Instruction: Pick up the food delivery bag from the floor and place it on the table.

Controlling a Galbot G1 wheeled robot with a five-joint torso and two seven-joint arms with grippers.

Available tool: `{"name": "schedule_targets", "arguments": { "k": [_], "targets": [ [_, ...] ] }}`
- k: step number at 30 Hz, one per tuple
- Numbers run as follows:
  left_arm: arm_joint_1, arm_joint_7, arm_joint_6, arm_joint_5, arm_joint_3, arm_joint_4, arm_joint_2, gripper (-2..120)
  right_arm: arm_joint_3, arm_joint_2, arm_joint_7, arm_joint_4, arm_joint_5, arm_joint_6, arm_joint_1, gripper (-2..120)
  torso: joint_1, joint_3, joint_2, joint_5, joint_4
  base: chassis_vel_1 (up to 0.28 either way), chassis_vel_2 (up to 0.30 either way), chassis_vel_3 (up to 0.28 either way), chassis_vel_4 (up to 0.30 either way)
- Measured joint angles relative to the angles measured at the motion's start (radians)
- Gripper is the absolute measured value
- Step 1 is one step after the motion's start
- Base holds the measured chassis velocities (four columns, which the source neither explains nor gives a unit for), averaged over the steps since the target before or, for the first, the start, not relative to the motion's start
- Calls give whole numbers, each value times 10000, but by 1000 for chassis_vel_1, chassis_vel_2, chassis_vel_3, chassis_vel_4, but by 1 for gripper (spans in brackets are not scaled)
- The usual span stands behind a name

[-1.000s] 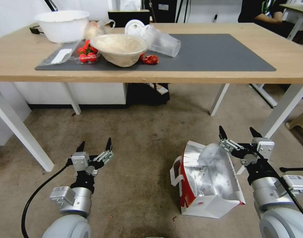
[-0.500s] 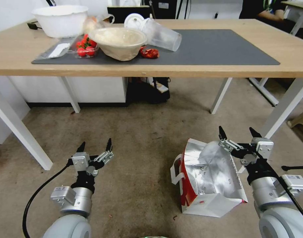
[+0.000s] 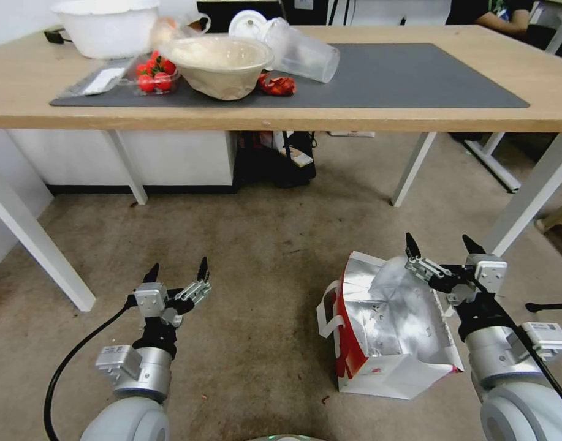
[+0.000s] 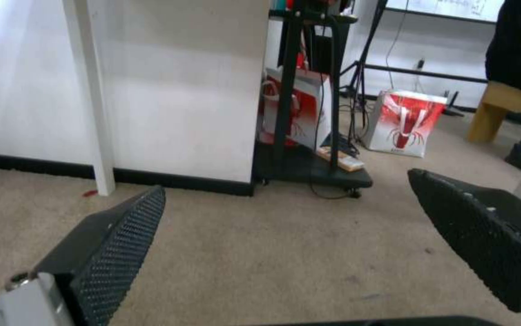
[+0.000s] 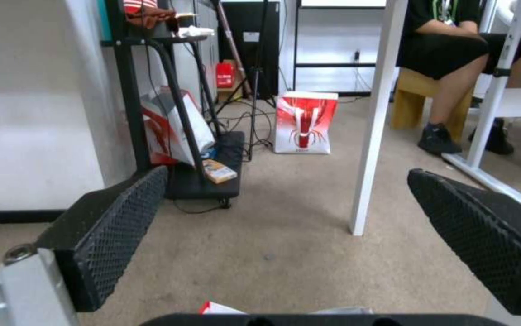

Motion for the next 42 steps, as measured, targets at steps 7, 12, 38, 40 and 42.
{"name": "schedule_targets", "arguments": {
  "k": [7,12,38,40,42],
  "targets": [
    [-31,0,-40,-4,-10,72,20,100,61,-98,134,-5,-74,-634,84,100,1,0,37,1,-1,0,0,0,0],
    [-38,0,-115,-7,-15,131,40,100,216,-364,456,-134,-80,-1668,337,100,4,0,50,1,0,0,0,0,0],
    [37,9,-348,31,-75,161,-43,100,-972,-3182,2036,-5087,1983,-4591,3746,100,14,0,97,0,-1,0,0,0,0],
    [45,7,-358,40,-77,151,-63,100,-1141,-3228,2069,-5351,2007,-4593,3889,100,15,0,98,1,-1,0,0,0,0],
    [60,5,-363,58,-79,145,-91,100,-1384,-3287,2101,-5755,2011,-4593,4106,100,15,0,101,0,-1,0,0,0,0]
  ]
}}
